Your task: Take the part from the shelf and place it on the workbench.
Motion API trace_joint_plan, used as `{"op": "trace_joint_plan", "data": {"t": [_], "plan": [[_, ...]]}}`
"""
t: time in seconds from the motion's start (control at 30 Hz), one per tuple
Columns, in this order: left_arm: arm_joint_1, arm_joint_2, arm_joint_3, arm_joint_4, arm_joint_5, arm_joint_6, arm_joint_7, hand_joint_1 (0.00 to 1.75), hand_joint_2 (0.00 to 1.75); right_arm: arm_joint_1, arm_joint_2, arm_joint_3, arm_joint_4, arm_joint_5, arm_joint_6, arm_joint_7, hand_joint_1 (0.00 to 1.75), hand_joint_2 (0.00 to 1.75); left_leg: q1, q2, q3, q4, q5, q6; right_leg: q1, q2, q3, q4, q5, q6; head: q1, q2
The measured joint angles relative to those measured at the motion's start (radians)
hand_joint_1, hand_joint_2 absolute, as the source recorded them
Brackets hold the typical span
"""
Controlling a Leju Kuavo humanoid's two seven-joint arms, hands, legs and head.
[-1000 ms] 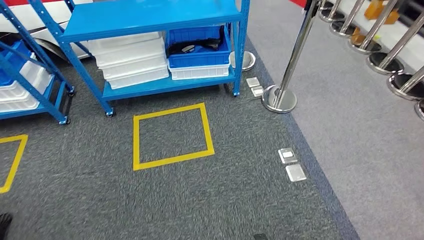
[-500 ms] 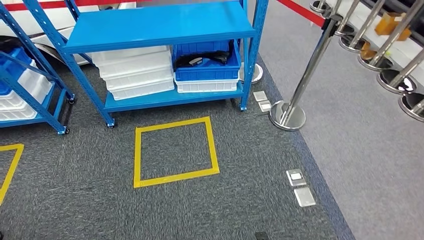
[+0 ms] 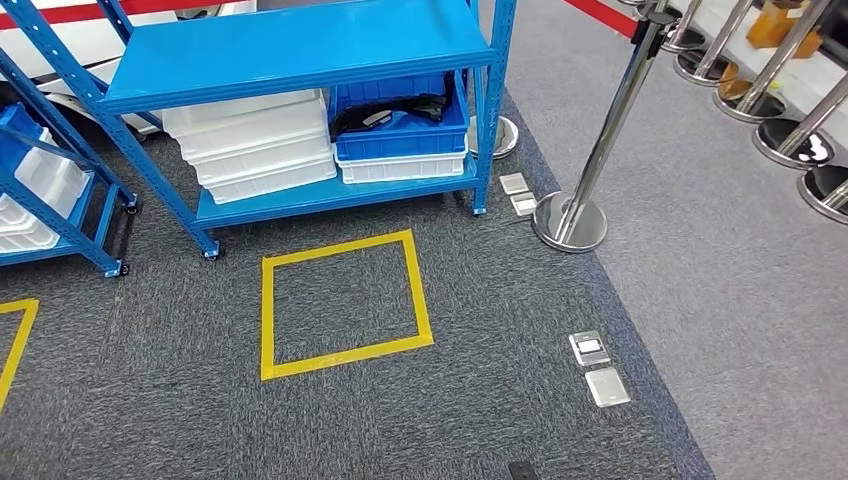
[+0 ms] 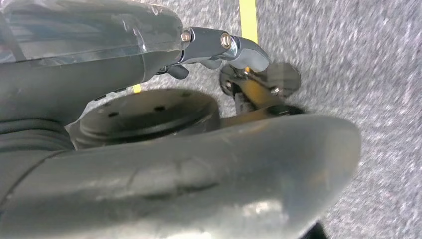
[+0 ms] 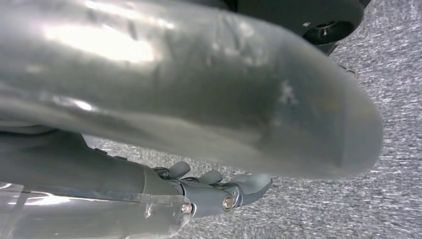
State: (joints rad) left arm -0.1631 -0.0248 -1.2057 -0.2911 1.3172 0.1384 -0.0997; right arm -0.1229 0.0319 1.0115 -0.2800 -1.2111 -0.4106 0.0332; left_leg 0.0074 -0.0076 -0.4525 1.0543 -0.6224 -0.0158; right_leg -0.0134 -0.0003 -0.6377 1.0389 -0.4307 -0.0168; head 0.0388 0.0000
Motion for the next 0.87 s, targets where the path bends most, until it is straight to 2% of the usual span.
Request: {"op": "trace_joint_plan", "data": {"t": [0.03, 0.07, 0.1, 0.13, 0.2, 0.23, 0.3, 0.33, 0.37, 0.4, 0.47, 0.5, 0.53, 0.63, 0.87], "plan": [[-0.001, 0.0, 0.0, 0.0, 0.0, 0.001, -0.001, 0.0, 0.0, 0.0, 0.0, 0.001, 0.0, 0.0, 0.0, 0.0, 0.0, 0.0, -0.002, 0.001, 0.011, -0.037, 0.005, 0.003, 0.001, 0.0, -0.002, 0.001, 0.003, 0.005, -0.001, 0.0], [0.0, 0.0, 0.0, 0.0, 0.0, 0.001, -0.002, 0.0, 0.0, 0.0, 0.0, 0.002, 0.0, -0.001, 0.0, -0.001, 0.0, 0.0, -0.004, 0.003, 0.012, -0.05, 0.007, 0.007, 0.001, 0.0, -0.003, 0.002, 0.005, 0.011, -0.001, 0.0], [0.002, 0.0, 0.0, 0.0, 0.0, 0.001, -0.002, 0.0, 0.0, 0.0, 0.0, 0.004, 0.0, -0.001, 0.0, -0.001, 0.0, 0.0, -0.007, 0.004, 0.01, -0.048, 0.008, 0.011, 0.002, 0.0, -0.003, 0.002, 0.008, 0.018, -0.001, 0.0], [0.004, 0.0, 0.0, 0.0, 0.0, 0.001, -0.002, 0.0, 0.0, 0.0, 0.0, 0.005, 0.0, -0.001, 0.0, -0.001, 0.0, 0.0, -0.004, 0.005, 0.009, -0.051, 0.028, 0.018, 0.002, 0.0, -0.004, 0.003, 0.008, 0.024, -0.001, 0.0], [0.004, -0.001, 0.0, 0.0, 0.0, 0.0, -0.002, 0.0, 0.0, 0.0, 0.0, 0.006, 0.0, -0.001, 0.0, 0.0, 0.0, 0.0, 0.001, 0.009, 0.008, -0.059, 0.054, 0.033, 0.003, 0.001, -0.014, 0.031, -0.015, 0.032, 0.004, 0.0], [0.002, -0.001, 0.0, 0.0, 0.0, 0.0, -0.003, 0.0, 0.0, 0.0, 0.0, 0.006, 0.0, -0.001, 0.0, 0.0, 0.0, 0.0, 0.003, 0.011, 0.006, -0.063, 0.06, 0.039, 0.003, 0.002, -0.031, 0.073, -0.044, 0.035, 0.009, 0.0], [0.002, -0.001, 0.0, 0.0, 0.0, 0.0, -0.003, 0.0, 0.0, 0.0, 0.0, 0.007, 0.0, -0.001, -0.001, 0.002, 0.0, 0.0, -0.001, 0.014, 0.001, -0.063, 0.062, 0.044, 0.002, 0.002, -0.085, 0.203, -0.114, 0.039, 0.019, 0.0], [0.003, -0.001, 0.0, 0.0, 0.0, 0.0, -0.003, 0.0, 0.0, 0.0, 0.0, 0.008, 0.0, -0.001, -0.001, 0.004, 0.0, 0.0, -0.003, 0.014, 0.0, -0.062, 0.062, 0.045, 0.002, 0.002, -0.109, 0.26, -0.135, 0.04, 0.021, 0.0], [0.003, -0.001, 0.0, 0.0, 0.0, 0.0, -0.003, 0.0, 0.0, 0.001, 0.0, 0.008, 0.0, -0.001, -0.001, 0.005, 0.0, 0.0, -0.004, 0.015, 0.001, -0.061, 0.06, 0.046, 0.002, 0.002, -0.118, 0.286, -0.136, 0.04, 0.022, 0.0], [0.003, -0.001, 0.0, 0.0, 0.0, 0.0, -0.003, 0.0, 0.0, 0.001, 0.0, 0.009, 0.0, -0.001, -0.001, 0.005, 0.0, 0.0, -0.005, 0.014, 0.003, -0.061, 0.058, 0.047, 0.002, 0.002, -0.108, 0.271, -0.118, 0.038, 0.022, 0.0], [0.003, -0.002, 0.0, 0.0, 0.0, 0.0, -0.003, 0.0, 0.0, 0.001, -0.001, 0.009, 0.0, -0.001, -0.001, 0.006, 0.0, 0.0, -0.006, 0.013, 0.014, -0.06, 0.048, 0.045, 0.004, 0.002, -0.045, 0.148, -0.051, 0.029, 0.025, 0.0], [0.003, -0.002, 0.0, 0.0, 0.0, 0.0, -0.003, 0.0, 0.0, 0.0, -0.001, 0.009, 0.0, -0.001, -0.001, 0.006, 0.0, 0.0, -0.007, 0.012, 0.018, -0.059, 0.041, 0.041, 0.007, 0.002, -0.015, 0.086, -0.028, 0.024, 0.025, 0.0], [0.002, -0.002, 0.0, 0.0, 0.0, 0.0, -0.003, 0.0, 0.0, 0.0, -0.002, 0.009, 0.0, -0.001, -0.001, 0.006, 0.0, 0.0, -0.009, 0.012, 0.02, -0.056, 0.035, 0.037, 0.008, 0.002, 0.007, 0.041, -0.021, 0.02, 0.024, 0.0], [0.0, -0.002, 0.0, -0.001, 0.0, 0.0, -0.004, 0.0, 0.0, 0.0, -0.003, 0.012, 0.0, -0.002, -0.001, 0.006, 0.0, 0.0, -0.013, 0.012, 0.017, -0.049, 0.029, 0.032, 0.009, 0.002, 0.022, 0.01, -0.034, 0.017, 0.019, 0.0], [-0.005, -0.002, 0.0, -0.001, -0.001, -0.001, -0.004, 0.0, 0.0, -0.005, -0.004, 0.016, -0.001, 0.0, 0.0, 0.008, 0.0, 0.0, -0.011, 0.012, 0.028, -0.07, 0.026, 0.029, 0.012, 0.002, 0.023, 0.01, -0.043, 0.009, 0.015, 0.0]]}}
